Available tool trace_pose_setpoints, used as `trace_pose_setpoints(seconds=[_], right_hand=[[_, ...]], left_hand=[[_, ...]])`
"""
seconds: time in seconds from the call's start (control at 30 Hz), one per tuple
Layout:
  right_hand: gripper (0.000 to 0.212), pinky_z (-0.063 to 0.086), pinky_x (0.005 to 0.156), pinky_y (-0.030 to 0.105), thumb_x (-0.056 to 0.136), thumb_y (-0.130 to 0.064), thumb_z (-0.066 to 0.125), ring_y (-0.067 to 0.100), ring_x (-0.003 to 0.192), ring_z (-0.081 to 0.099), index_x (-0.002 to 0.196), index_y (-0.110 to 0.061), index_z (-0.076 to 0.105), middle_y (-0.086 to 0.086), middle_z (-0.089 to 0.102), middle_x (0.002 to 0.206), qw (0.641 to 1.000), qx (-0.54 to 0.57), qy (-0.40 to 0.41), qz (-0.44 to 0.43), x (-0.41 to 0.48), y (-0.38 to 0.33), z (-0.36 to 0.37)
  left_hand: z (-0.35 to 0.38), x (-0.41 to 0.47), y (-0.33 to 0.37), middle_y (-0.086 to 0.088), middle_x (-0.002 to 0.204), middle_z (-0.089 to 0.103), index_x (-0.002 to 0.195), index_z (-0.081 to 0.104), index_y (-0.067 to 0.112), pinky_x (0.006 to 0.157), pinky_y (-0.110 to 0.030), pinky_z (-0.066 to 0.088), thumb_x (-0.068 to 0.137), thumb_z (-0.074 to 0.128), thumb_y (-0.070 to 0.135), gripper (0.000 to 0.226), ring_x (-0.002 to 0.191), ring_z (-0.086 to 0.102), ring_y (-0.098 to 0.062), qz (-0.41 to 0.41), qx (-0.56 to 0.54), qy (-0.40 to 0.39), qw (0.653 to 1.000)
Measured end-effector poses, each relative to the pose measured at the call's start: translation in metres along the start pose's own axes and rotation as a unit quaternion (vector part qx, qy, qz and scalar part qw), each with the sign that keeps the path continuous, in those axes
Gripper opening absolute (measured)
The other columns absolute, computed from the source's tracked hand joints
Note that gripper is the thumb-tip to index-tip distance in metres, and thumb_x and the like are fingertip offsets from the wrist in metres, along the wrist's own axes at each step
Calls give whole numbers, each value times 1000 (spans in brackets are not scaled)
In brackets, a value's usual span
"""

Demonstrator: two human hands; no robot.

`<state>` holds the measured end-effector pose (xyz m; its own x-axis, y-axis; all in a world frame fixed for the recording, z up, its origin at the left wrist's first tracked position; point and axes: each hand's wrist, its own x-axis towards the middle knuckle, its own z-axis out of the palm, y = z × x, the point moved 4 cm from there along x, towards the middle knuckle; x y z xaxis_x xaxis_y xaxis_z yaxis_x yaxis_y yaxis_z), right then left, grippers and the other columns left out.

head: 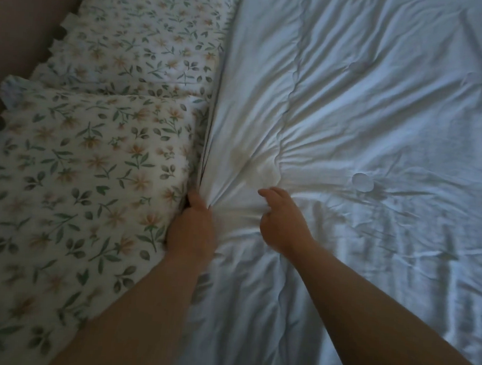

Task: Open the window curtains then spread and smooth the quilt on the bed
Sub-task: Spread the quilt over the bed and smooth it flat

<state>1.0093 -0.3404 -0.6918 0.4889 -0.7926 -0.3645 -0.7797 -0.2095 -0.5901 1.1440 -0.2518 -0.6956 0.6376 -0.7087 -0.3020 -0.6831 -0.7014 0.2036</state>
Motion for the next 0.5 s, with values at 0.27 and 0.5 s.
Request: trace_pose_setpoints(seconds=[0.27, 0.5], right_hand=[[57, 32, 112, 34, 88, -5, 43, 19, 138, 33, 143, -21, 38, 0, 28, 153, 999, -21, -6, 31, -109, 33, 5], [91, 11, 115, 60, 75, -47, 70, 29, 147, -4, 147, -45, 14, -1, -10, 159, 970, -164, -136, 115, -214, 84, 41]], left_hand=[[0, -104, -7, -21, 150, 31, 145, 35, 5, 113, -53, 21, 86, 58, 26, 66, 136, 32, -40, 170, 126, 70, 975], [72, -225, -72, -28, 140, 45, 133, 54, 1, 111, -61, 20, 77, 41, 62, 84, 133, 40, -43, 201, 194, -56, 959]])
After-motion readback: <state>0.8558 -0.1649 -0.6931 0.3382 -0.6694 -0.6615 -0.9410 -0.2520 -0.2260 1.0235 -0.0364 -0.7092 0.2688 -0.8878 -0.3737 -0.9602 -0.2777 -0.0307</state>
